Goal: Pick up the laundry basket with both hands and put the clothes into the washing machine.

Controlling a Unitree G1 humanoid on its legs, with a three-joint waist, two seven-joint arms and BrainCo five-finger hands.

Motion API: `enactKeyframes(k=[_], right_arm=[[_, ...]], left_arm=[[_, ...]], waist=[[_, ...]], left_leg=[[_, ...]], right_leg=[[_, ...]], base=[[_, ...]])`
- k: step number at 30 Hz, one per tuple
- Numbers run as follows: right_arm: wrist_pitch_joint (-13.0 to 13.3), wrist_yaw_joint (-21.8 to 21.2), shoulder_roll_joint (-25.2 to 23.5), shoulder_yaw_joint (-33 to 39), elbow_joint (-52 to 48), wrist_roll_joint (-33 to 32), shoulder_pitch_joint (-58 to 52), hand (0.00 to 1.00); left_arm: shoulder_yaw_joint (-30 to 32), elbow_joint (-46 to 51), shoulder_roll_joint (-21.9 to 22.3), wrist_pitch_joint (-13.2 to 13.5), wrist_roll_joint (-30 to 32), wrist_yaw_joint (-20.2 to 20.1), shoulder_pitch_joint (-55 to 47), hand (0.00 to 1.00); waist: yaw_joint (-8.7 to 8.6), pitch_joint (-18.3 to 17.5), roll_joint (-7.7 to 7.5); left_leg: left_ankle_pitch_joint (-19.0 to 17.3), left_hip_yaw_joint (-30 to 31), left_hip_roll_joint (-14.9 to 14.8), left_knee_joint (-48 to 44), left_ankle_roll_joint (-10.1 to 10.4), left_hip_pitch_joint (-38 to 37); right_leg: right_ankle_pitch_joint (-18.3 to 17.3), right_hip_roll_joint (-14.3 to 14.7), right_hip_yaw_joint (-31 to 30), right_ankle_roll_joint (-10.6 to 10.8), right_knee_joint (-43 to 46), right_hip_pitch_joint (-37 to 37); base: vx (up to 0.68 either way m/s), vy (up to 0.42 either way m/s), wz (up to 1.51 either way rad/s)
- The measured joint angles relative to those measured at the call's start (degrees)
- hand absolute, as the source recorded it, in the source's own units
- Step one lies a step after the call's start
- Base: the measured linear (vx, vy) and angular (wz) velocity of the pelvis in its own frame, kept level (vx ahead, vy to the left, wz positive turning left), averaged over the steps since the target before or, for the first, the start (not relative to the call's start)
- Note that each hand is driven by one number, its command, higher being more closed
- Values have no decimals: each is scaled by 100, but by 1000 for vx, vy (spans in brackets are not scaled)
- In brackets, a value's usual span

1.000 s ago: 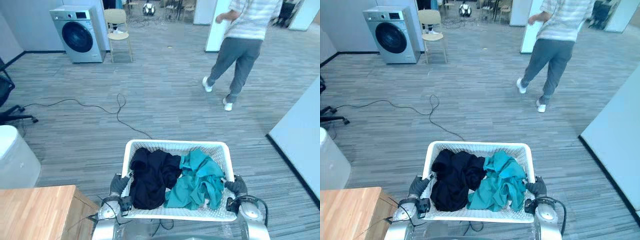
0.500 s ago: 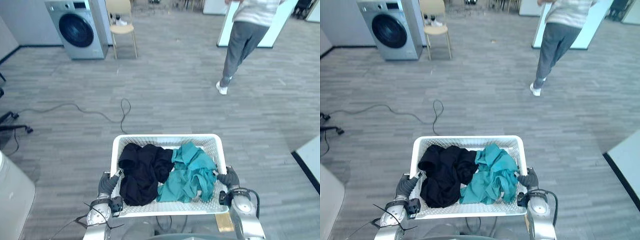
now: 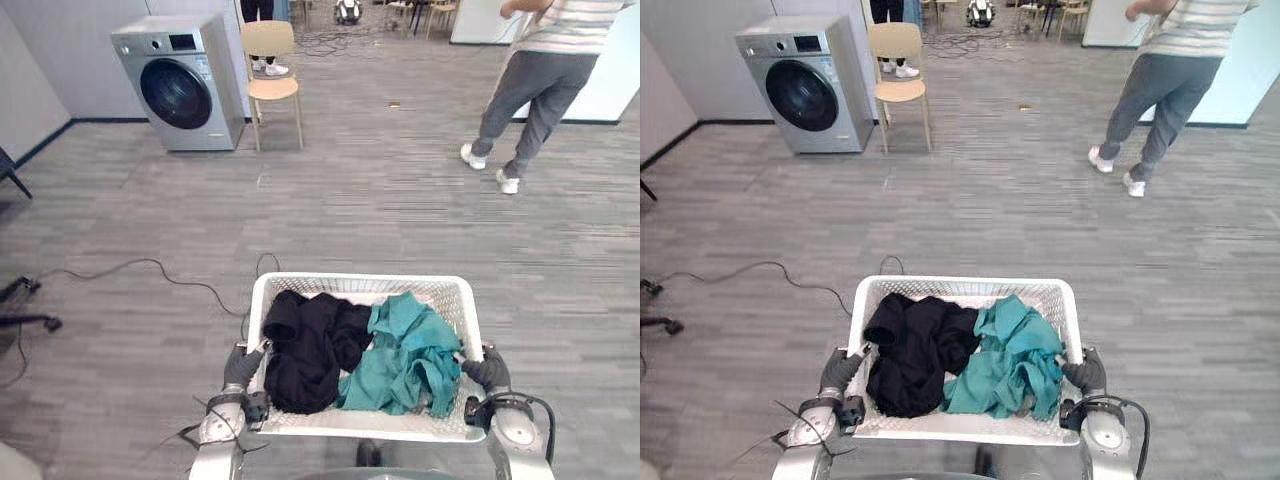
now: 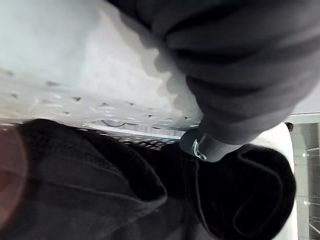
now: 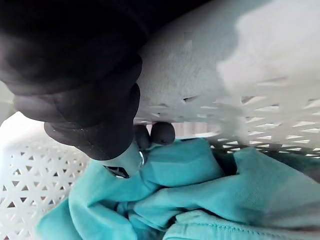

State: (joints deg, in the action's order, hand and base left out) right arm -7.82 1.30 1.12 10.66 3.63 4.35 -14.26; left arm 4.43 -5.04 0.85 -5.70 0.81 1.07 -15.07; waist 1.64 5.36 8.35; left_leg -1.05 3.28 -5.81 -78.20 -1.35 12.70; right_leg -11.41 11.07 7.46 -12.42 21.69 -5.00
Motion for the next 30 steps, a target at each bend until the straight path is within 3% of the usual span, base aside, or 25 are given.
enactKeyframes(k=[1,2,3,4,5,6,7,8,9,10,11,12,13,15,17,19,21,22,23,24,25,27,28,29,30], right_arm=[[-7,5,-28,-59,-4,0,14,100],[-8,11,-31,-171,-4,2,47,100],[-9,14,41,-229,-10,1,84,100],[-7,14,76,-259,-17,-2,131,100],[-8,14,90,-280,-12,-5,217,100],[-8,14,100,-291,-12,-5,238,100],[-6,18,115,-353,0,-6,238,100],[-11,22,65,-391,20,-25,174,100],[-11,22,48,-429,19,-25,149,100],[5,32,25,-506,12,-24,90,100],[16,28,-5,-472,12,-24,47,100],[16,24,-8,-428,12,-24,18,100],[15,13,-12,-387,12,-22,-7,100],[28,-9,-4,-275,11,-23,-215,100],[75,-11,-31,-268,-21,-27,-314,100],[130,-10,-166,-204,-56,-43,-314,100],[130,-19,-266,-179,-53,-63,-338,100],[132,-24,-264,-225,-54,-99,-348,100],[134,-24,-237,-316,-55,-137,-361,100],[131,-18,-132,-402,-24,-159,-389,100],[112,-19,-67,-409,-4,-158,-375,100],[135,-39,123,-468,-139,-171,-405,100],[134,-39,271,-581,-167,-211,-394,100],[130,-30,295,-626,-170,-211,-363,100],[129,-15,275,-612,-159,-211,-378,100]], left_arm=[[32,1,-20,1,-1,1,-30,100],[105,4,11,7,-1,29,-106,100],[152,48,29,32,-13,41,-203,100],[183,82,64,51,-22,45,-215,100],[244,140,143,92,-21,48,-246,100],[242,173,154,100,-21,50,-270,100],[212,329,143,102,-20,63,-371,100],[201,332,78,93,-19,100,-426,100],[200,339,45,88,-21,125,-461,100],[196,430,-35,89,-21,149,-538,100],[82,501,-145,83,-21,164,-518,100],[8,504,-185,59,-21,181,-504,100],[-30,503,-177,22,-21,184,-495,100],[-206,501,-201,-82,-3,185,-493,100],[-296,502,-314,-82,11,193,-449,100],[-306,472,-404,-84,11,223,-260,100],[-312,421,-525,-89,14,216,-188,100],[-310,437,-566,-88,11,223,-199,100],[-277,469,-590,-82,11,233,-242,100],[-266,397,-528,-89,33,263,-265,100],[-265,378,-451,-102,50,273,-309,100],[-260,390,-317,-82,51,280,-383,100],[-184,377,-203,-81,51,280,-434,100],[-153,343,-181,-70,47,276,-445,100],[-154,321,-186,-67,46,269,-422,100]], waist=[[99,48,-67],[206,100,-290],[330,34,-457],[399,38,-464],[439,53,-483],[430,26,-453],[392,-30,-445],[480,-129,-542],[538,-142,-620],[489,-139,-874],[438,-141,-1051],[382,-128,-1102],[355,-86,-1098],[195,33,-927],[39,-25,-788],[-67,53,-850],[-80,60,-868],[-54,21,-931],[-80,-39,-1035],[-177,-102,-1095],[-143,-135,-1005],[-77,-147,-643],[-31,-157,-463],[60,-124,-287],[64,-82,-245]], left_leg=[[-276,-110,16,93,-58,283],[-716,-368,82,685,-126,763],[-938,-613,89,1960,-41,1094],[-957,-740,72,2659,-5,1178],[-906,-939,-30,4018,74,1254],[-838,-1035,-35,4614,166,1250],[-448,-1140,-13,5334,358,1238],[96,-1375,162,5129,68,1040],[-13,-1502,248,5032,-208,921],[-347,-1675,490,4963,-412,641],[-670,-1701,763,4977,-622,331],[-868,-1666,935,5012,-698,50],[-983,-1607,1031,5064,-708,-208],[-1173,-1150,1214,5486,-708,-1243],[-1197,-777,1172,6059,-661,-1909],[-1326,-468,1148,6317,-444,-2388],[-1588,-304,1009,6479,-58,-2892],[-1695,-276,999,6461,-29,-3016],[-1884,-137,1011,6385,9,-3180],[-2135,246,969,5980,140,-3415],[-2130,350,868,5556,156,-3333],[-1617,381,642,3566,577,-2513],[-421,316,523,2277,912,-1898],[-180,280,339,1156,1070,-1329],[-242,265,281,770,1002,-1080]], right_leg=[[-74,-61,-109,36,-141,318],[-189,-233,-331,93,-479,791],[-314,-434,-582,210,-768,1123],[-401,-519,-679,276,-871,1287],[-582,-636,-815,417,-1027,1619],[-658,-682,-852,471,-1064,1756],[-868,-791,-978,658,-1014,2020],[-1014,-1014,-1281,847,-502,2066],[-1020,-1125,-1434,897,36,1970],[-760,-1340,-1628,1481,1627,1447],[203,-1462,-1743,2060,3190,759],[720,-1541,-1746,2250,4091,352],[883,-1545,-1705,2316,4597,156],[711,-1510,-1354,2237,5376,-364],[100,-1512,-833,1964,4792,-1085],[-97,-1496,-605,1818,3664,-1579],[301,-1428,-214,1563,1002,-1542],[549,-1347,-280,1393,387,-1501],[814,-1307,-336,1212,41,-1486],[1309,-1227,-415,1103,529,-1454],[1137,-1145,-304,1011,691,-1397],[724,-823,-202,965,683,-1104],[602,-560,-251,843,541,-859],[538,-352,-349,742,316,-553],[517,-283,-379,710,181,-370]], base=[[898,0,-44],[727,11,-54],[725,44,-65],[729,126,-69],[624,147,-41],[818,244,-38],[874,310,-48],[1097,417,-59],[1105,418,-54],[903,331,-15],[840,289,16],[632,209,33],[929,258,58],[714,156,73],[712,98,77],[617,14,79],[639,-65,70],[647,-132,49],[690,-201,79],[690,-224,73],[716,-243,55],[599,-181,-13],[594,-99,-59],[576,-60,-66],[659,-32,-57]])
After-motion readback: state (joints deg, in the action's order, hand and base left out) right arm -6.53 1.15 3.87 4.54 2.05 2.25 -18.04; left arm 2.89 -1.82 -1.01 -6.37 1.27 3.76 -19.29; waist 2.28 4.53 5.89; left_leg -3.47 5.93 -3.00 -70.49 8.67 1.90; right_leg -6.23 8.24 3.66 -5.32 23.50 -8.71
